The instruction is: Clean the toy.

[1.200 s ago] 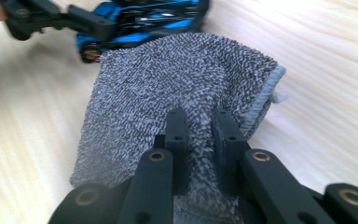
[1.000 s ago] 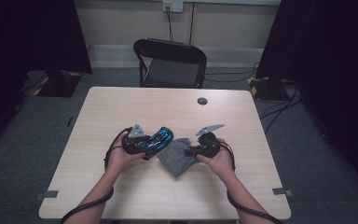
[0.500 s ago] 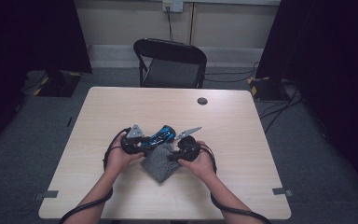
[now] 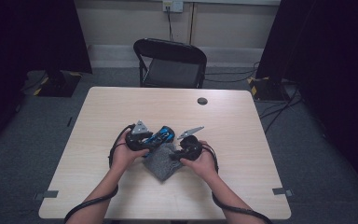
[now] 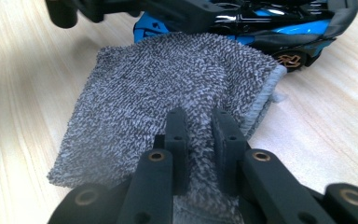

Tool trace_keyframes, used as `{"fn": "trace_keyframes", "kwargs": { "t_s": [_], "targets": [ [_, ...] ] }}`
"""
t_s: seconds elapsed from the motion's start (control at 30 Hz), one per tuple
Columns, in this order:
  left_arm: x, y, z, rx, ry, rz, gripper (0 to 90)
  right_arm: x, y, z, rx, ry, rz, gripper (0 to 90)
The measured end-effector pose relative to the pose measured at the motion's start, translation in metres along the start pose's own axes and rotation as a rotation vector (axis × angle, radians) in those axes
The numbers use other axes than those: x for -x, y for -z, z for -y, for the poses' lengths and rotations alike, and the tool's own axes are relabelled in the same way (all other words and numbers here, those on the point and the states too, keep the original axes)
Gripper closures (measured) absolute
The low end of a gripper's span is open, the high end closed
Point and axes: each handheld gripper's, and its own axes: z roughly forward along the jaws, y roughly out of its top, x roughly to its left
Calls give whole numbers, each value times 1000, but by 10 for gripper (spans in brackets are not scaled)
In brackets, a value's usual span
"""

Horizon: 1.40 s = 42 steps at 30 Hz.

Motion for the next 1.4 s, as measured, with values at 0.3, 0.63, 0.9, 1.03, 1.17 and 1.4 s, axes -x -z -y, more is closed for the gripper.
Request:
{"fn": "trace_keyframes", "kwargs": {
  "t_s": [0.3,0.63,0.9,1.03,1.17,1.4],
  "targets": [
    [2,-4,1,2,-3,2,479,-1,-4,2,-4,-8,-3,783],
    [3,-1,2,0,-9,8,515,12,-2,-1,7,-77,76,785],
    [2,-1,3,5,-3,16,514,26,3,-3,13,-109,117,786],
    [1,-1,3,5,-3,15,514,32,6,-3,14,-116,137,786],
    [1,-1,3,9,-2,16,514,41,10,-1,23,-139,162,787],
    [2,-1,3,7,-3,13,514,55,16,-2,40,-172,197,787]
  ]
}}
